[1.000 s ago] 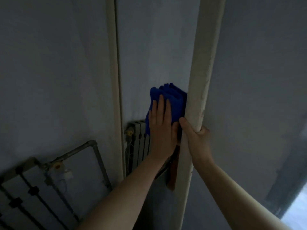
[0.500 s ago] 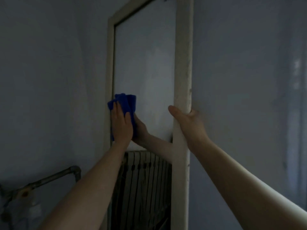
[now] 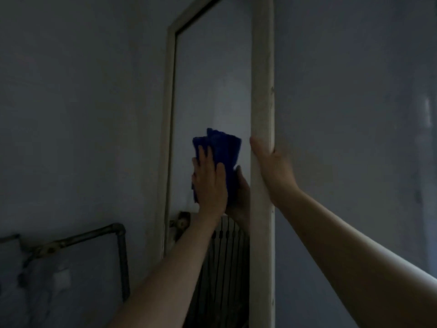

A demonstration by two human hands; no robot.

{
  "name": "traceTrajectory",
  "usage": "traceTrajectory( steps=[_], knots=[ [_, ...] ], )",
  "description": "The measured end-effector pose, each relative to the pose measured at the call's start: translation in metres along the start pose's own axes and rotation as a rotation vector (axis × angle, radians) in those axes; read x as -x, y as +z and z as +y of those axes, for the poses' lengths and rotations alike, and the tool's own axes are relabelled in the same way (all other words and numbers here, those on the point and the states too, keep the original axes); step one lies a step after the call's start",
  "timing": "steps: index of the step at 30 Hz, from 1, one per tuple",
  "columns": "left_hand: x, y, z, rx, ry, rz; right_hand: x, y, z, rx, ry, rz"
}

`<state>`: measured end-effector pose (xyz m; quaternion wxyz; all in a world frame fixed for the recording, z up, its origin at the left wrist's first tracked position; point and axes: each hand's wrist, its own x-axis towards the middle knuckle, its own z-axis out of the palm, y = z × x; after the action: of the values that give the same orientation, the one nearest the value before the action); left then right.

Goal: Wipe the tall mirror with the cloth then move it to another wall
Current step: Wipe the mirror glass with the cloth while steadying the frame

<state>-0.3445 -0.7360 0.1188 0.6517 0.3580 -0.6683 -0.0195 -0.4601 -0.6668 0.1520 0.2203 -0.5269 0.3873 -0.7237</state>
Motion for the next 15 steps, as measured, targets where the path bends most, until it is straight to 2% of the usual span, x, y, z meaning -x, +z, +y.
traceTrajectory(
  steps=[4, 9, 12, 15],
  knots=[
    [0.028, 0.017, 0.045, 0.077, 0.155, -0.052, 0.003, -0.001, 0.002, -0.034, -0.024, 0.012],
    [0.021, 0.015, 0.021, 0.042, 0.272, -0.029, 0.000, -0.005, 0.006, -0.067, -0.067, -0.012],
    [0.001, 0.006, -0.020, 0.040, 0.162, 0.051, -0.002, -0.004, 0.009, -0.026, -0.077, 0.001],
    [-0.009, -0.012, -0.070, 0.069, -0.107, 0.150, -0.003, -0.004, 0.010, -0.053, -0.086, 0.022]
  ],
)
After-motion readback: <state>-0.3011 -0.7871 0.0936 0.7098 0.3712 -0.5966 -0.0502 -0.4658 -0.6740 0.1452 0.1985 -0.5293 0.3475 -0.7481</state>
